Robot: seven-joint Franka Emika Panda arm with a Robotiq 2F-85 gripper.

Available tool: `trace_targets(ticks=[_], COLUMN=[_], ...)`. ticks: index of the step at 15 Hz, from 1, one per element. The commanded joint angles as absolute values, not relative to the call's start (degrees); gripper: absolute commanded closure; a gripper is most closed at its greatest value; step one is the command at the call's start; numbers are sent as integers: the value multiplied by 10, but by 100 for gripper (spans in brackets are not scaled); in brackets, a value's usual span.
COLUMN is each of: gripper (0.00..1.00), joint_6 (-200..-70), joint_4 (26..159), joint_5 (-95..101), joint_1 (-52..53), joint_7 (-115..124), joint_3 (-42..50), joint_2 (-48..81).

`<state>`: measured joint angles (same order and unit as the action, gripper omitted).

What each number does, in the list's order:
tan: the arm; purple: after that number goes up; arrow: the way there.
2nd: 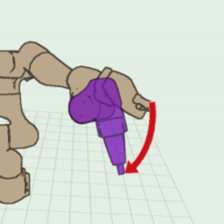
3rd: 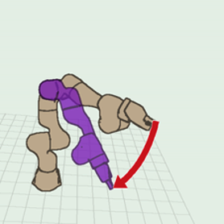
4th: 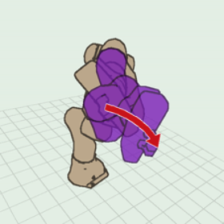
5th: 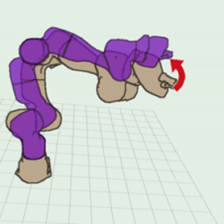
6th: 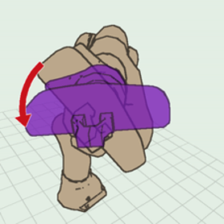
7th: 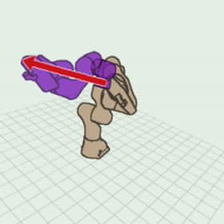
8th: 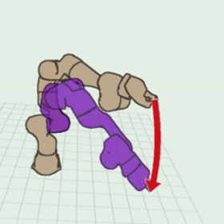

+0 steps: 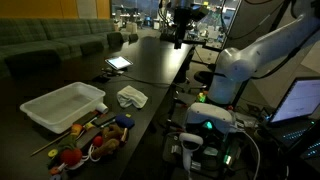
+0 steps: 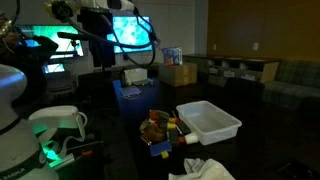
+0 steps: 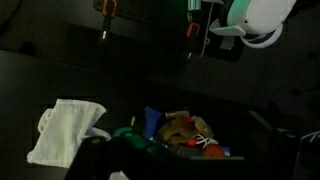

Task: Use the white towel to move the objects on the table to the left, then put the towel in the bowl

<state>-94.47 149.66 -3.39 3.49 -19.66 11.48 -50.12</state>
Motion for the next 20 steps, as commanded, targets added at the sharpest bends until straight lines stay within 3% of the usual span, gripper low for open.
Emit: trace_targets(ticks=[1, 8, 20], gripper=[0, 0, 0], joint_6=[-944, -986, -1403], joint_4=[1495, 1499, 1491], joint_5=[-38, -31, -27], joint_1=[28, 28, 43], joint_7=[-201, -205, -257], joint_3=[109, 112, 86], joint_2=[-500, -467, -83])
